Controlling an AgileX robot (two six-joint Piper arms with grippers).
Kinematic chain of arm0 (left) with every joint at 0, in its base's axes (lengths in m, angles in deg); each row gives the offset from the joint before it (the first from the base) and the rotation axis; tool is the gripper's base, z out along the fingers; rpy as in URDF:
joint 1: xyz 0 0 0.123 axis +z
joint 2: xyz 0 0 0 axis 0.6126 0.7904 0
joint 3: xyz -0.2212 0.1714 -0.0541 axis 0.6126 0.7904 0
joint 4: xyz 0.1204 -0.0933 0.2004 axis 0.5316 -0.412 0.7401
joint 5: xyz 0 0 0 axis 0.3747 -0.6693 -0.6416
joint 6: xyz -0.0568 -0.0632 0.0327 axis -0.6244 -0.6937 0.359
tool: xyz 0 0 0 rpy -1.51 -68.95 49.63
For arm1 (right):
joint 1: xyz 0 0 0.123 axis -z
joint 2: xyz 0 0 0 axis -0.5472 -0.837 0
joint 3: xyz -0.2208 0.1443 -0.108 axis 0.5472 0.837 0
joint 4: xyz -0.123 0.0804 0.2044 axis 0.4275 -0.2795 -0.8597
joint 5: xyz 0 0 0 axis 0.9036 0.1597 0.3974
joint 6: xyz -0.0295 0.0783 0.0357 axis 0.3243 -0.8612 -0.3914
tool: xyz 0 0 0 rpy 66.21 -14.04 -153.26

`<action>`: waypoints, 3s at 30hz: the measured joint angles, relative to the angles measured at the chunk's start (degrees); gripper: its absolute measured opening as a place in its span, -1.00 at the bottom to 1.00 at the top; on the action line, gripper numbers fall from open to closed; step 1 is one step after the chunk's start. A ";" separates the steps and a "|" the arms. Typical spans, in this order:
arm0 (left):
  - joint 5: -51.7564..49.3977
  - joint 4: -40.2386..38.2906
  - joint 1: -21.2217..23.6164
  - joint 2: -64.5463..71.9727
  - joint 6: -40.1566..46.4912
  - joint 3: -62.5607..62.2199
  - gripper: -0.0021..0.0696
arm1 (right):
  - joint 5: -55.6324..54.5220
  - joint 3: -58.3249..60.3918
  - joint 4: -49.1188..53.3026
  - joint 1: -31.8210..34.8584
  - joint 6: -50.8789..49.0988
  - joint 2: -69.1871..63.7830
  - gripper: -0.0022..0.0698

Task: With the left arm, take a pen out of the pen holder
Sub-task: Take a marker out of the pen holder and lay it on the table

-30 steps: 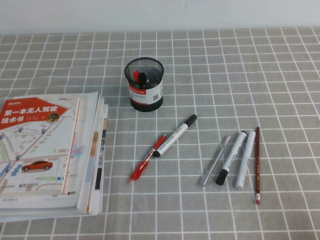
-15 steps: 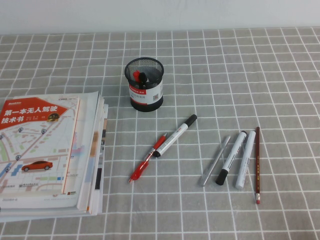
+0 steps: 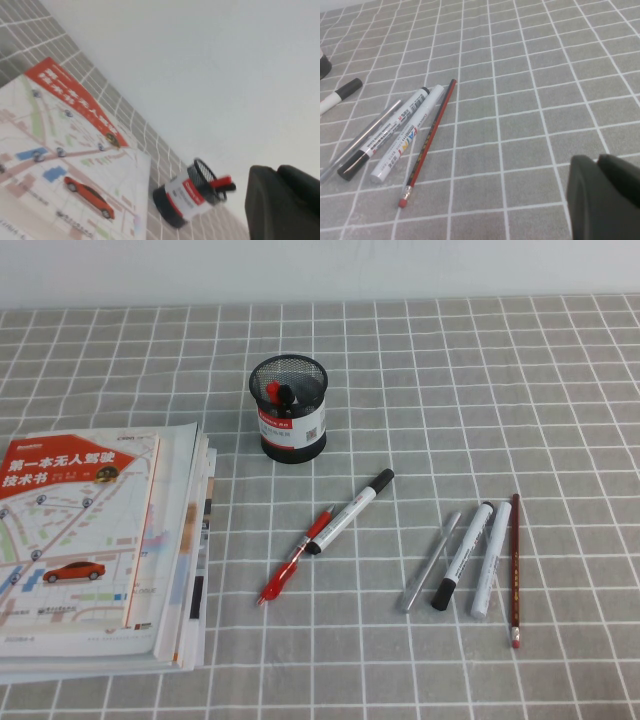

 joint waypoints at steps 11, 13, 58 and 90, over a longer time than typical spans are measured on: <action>-21.63 -1.79 0.00 22.70 33.93 -25.31 -0.95 | 0.00 0.00 0.00 0.00 0.00 0.00 -0.97; -19.68 -3.81 0.00 28.42 38.06 -28.01 -0.95 | 0.00 0.00 0.00 0.00 0.00 0.00 -0.97; -46.03 -57.20 0.00 105.61 147.95 -65.40 0.21 | 0.00 0.00 0.00 0.00 0.00 0.00 -0.97; -47.98 -57.81 -3.88 118.58 152.84 -78.27 0.11 | 0.00 0.00 0.00 0.00 0.00 0.00 -0.97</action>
